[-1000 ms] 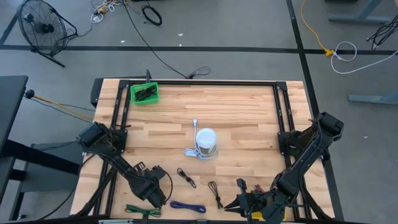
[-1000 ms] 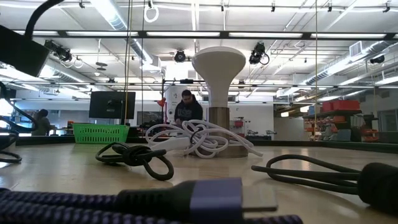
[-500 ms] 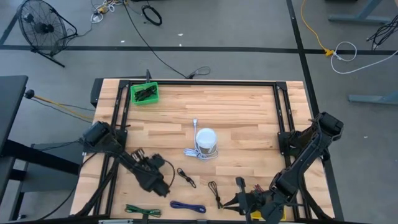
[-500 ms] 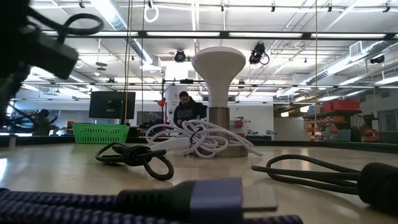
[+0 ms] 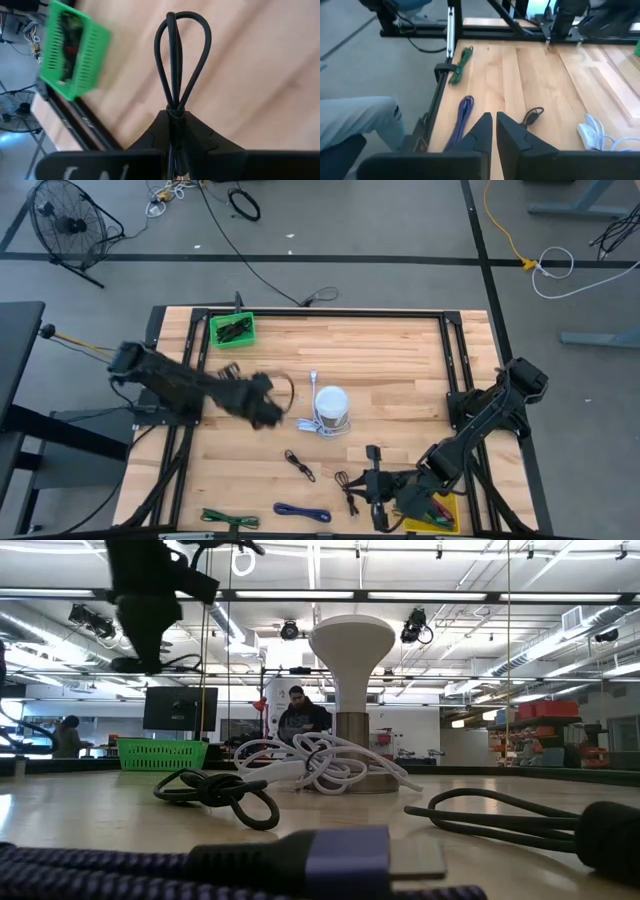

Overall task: Pick & Place USB Port
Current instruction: Put the plain black charger cable into the green basket

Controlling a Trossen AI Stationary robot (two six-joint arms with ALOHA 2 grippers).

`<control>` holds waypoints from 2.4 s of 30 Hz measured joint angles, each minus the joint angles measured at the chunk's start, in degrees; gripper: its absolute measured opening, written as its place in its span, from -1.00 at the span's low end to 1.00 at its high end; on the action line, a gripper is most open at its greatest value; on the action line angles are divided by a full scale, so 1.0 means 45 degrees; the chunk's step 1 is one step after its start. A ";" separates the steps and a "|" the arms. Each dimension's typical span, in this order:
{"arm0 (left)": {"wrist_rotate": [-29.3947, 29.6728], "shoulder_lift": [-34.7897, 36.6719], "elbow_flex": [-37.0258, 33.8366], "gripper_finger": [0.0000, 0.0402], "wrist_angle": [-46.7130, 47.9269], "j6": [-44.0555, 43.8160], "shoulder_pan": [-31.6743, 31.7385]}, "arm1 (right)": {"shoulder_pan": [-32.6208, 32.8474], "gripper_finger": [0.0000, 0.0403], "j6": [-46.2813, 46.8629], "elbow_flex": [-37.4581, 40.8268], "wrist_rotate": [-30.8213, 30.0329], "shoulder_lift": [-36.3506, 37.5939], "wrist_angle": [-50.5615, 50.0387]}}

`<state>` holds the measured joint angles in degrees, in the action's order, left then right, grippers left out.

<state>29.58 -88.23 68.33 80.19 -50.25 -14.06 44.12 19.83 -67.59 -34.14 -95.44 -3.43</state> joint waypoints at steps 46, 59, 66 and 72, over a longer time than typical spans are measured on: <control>-0.2789 0.1876 -0.1860 -0.86 -0.6836 1.4742 1.5705 | -0.1403 -0.87 0.0149 0.0000 0.0124 0.0000 -0.3165; -0.3258 0.1867 -0.3826 -0.86 -0.8583 1.5122 1.6392 | -0.1621 -0.87 -0.0085 0.0000 0.0090 0.0000 -0.3159; -0.3538 0.1867 -0.3826 -0.71 -0.9293 1.5000 1.6389 | -0.1646 -0.87 0.0014 0.0000 0.0129 0.0000 -0.3155; -0.3545 0.1867 -0.3826 -0.60 -0.9565 1.4905 1.6387 | -0.1646 -0.87 0.0045 0.0000 0.0136 0.0000 -0.3156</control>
<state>13.63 -79.83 51.11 37.14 16.82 59.68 36.71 20.03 -67.59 -33.53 -95.44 -17.63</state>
